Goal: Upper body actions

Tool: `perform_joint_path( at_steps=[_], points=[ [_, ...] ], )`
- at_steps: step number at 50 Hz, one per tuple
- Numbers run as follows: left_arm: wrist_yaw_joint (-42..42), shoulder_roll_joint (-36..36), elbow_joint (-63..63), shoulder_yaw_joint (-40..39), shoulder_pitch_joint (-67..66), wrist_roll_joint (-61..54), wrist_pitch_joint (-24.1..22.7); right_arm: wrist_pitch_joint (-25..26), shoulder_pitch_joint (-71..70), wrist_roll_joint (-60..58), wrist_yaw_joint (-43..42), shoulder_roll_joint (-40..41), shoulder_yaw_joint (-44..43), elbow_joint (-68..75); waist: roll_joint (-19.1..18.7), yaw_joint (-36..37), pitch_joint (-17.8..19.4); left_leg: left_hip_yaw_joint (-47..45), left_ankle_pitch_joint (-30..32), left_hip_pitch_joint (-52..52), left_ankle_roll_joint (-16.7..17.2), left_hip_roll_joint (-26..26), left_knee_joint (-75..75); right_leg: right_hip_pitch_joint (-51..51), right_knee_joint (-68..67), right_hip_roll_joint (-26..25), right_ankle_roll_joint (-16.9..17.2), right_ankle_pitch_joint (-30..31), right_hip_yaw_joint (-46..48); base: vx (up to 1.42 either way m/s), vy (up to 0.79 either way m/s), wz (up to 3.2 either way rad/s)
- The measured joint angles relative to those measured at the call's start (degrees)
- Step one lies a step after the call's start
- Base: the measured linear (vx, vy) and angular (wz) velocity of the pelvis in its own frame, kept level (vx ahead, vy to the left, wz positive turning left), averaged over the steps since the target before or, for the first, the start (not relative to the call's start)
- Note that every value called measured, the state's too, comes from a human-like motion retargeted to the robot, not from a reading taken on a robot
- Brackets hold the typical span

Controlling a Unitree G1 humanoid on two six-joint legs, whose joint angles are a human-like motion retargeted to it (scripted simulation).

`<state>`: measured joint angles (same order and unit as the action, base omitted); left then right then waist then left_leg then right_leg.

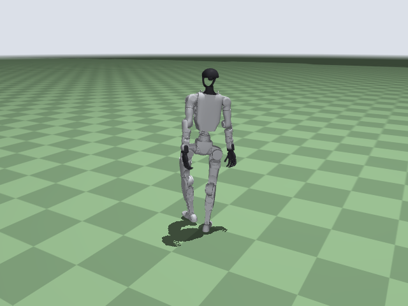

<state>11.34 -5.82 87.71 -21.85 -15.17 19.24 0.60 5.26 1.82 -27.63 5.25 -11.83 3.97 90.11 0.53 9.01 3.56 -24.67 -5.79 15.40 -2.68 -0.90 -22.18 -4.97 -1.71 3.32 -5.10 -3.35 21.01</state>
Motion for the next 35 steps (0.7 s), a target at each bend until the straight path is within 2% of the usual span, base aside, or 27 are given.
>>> perform_joint_path(
  at_steps=[5, 10, 16, 22, 30, 33, 35],
  points=[
    [-0.48, 0.07, -0.78, 2.14, -0.75, 3.58, -0.29, 1.85, -0.84, -2.42, -1.16, -1.02, 0.98, 2.49, -1.62, 4.39, 5.05, 3.02, -1.00, 8.99, 1.04, 0.41, 12.88, -2.08, 0.41, -1.05, -1.10, 0.61, -0.44, -0.16, -0.09, -0.28],
    [0.30, 1.04, 0.62, 1.02, -1.29, 1.72, 1.06, 1.99, -0.82, -2.89, -1.19, -0.65, -0.18, 0.12, -1.21, 7.02, 9.49, 4.64, 0.58, 17.64, 1.17, 2.28, 16.28, -3.61, 0.87, 0.51, -1.44, 1.29, -0.69, -0.09, -0.07, -0.18],
    [1.85, 1.83, 1.52, -0.84, -1.89, -1.43, 1.74, 0.46, -1.05, -1.33, 0.54, 0.18, 0.03, -4.48, -0.06, 7.59, 11.27, -2.96, 2.09, 19.08, 0.40, 5.89, 12.33, -2.72, 0.28, 2.38, -1.47, 1.50, -0.91, -0.06, -0.02, -0.09],
    [1.20, 1.14, 1.52, -0.31, -2.30, -0.48, 1.98, -0.65, -0.83, -3.60, 0.43, 1.16, -0.42, -5.43, -0.87, 5.11, 8.01, -1.12, 3.97, 11.24, 0.77, 5.15, 9.56, -1.34, -0.59, 1.96, -1.15, 0.54, 0.06, 0.02, 0.05, 0.13],
    [1.07, 1.06, -0.36, 0.14, -0.72, -0.61, 1.69, 0.43, 1.67, -3.84, -0.34, 0.34, -2.81, -2.30, -1.83, -0.59, 0.12, 5.07, 4.85, -2.22, 0.67, 0.98, 1.86, 1.65, -0.76, 1.96, 0.09, -0.29, 1.26, 0.12, 0.13, 0.37],
    [0.37, 0.70, -2.33, 0.77, -0.38, -0.82, 0.84, 0.98, 3.28, -2.50, -0.79, 0.23, -3.88, -1.17, -3.32, -2.20, -2.97, 6.31, 4.67, -9.57, 3.66, -0.67, 9.13, 2.37, -0.15, -0.35, 0.38, -0.56, 2.42, 0.13, 0.10, 0.45],
    [0.29, 0.29, -2.73, 1.63, 1.06, -1.10, 0.87, 1.45, 2.85, -1.73, -0.83, -0.56, -5.21, 0.95, -4.81, -3.25, -4.12, 4.43, 1.16, -12.94, 1.49, -0.97, 14.77, 1.76, 0.31, -1.82, 0.81, -0.94, 3.23, 0.23, 0.16, 0.46]
  ],
)
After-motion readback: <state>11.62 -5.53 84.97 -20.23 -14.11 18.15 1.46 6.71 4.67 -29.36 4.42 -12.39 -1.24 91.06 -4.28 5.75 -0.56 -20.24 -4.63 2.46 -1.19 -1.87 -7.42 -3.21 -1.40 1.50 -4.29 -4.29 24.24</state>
